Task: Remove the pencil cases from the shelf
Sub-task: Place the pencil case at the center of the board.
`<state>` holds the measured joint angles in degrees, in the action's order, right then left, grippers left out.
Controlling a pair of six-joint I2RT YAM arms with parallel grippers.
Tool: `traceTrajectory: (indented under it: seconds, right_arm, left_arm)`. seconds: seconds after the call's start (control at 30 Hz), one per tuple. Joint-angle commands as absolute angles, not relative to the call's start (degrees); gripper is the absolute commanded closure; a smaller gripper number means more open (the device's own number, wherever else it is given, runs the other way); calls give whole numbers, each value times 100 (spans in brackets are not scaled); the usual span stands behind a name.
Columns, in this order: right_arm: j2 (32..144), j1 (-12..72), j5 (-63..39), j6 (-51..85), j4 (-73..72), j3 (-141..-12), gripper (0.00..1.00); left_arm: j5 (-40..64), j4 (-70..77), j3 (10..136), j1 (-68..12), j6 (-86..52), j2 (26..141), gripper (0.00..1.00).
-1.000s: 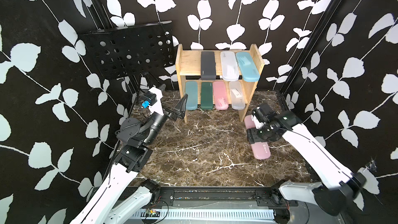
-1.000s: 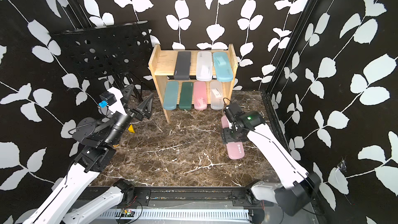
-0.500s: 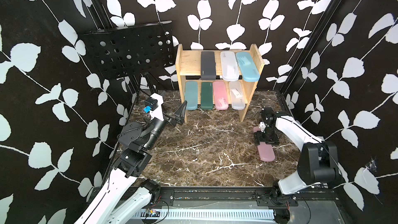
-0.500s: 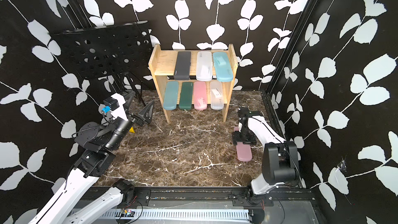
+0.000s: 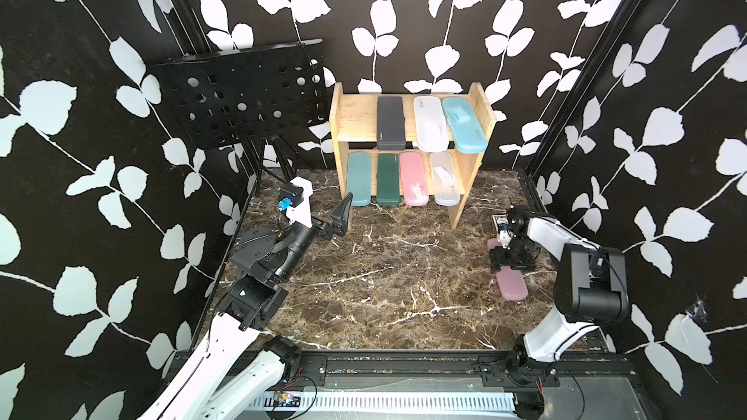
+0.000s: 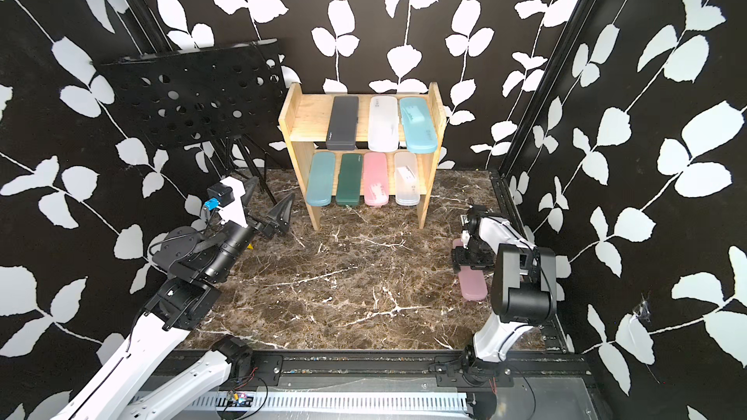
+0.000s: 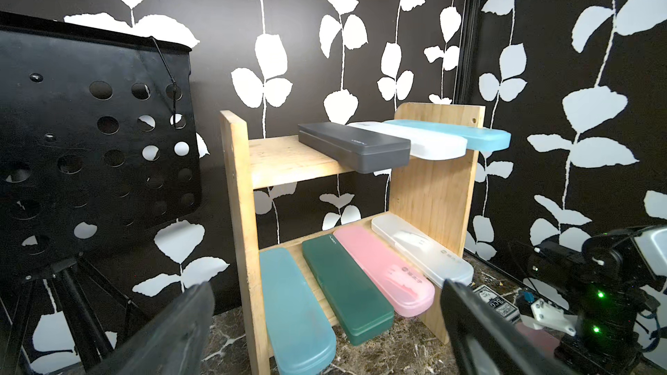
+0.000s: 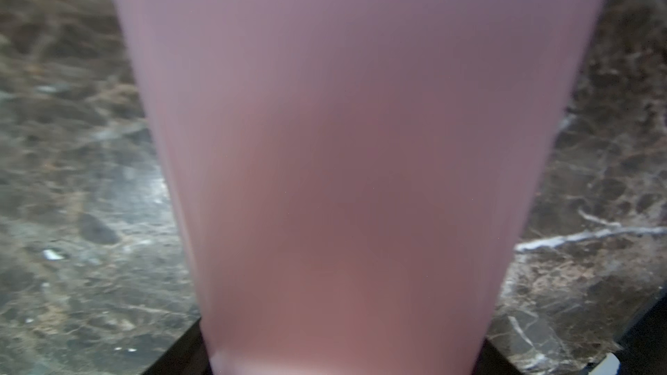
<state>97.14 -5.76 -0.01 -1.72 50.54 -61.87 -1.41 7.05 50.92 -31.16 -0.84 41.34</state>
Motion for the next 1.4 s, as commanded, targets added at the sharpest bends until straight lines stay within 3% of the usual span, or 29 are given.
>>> traceTrajectory:
  seconds: [0.0, 0.37, 0.6, 0.73, 0.8, 0.97, 1.37]
  right_arm:
    - [9690, -722, 101, -377, 4880, -6027, 29]
    - [9817, -765, 179, -487, 4644, -5872, 15]
    - [9757, -762, 325, -424, 4528, -5832, 11]
    - [9267, -744, 184, -272, 4396, -5865, 7]
    - [8824, -715, 28, -117, 4316, -5936, 1]
    - [7659, -232, 113, 305, 4097, -6354, 0]
    - [6828, 304, 294, 1595, 4861, -8336, 0]
  left_arm:
    - [-193, 761, 5033, -3138, -53, 4163, 1]
    - [-267, 688, 5010, -3138, -303, 4204, 1]
    - [-372, 649, 5062, -3136, -456, 4197, 1]
    - [-443, 532, 5195, -3137, -671, 4307, 1]
    - [-458, 405, 5360, -3138, -800, 4395, 1]
    - [-534, -78, 5940, -3124, -1536, 4780, 1]
    - [1149, -113, 7365, -3046, -3917, 6355, 1]
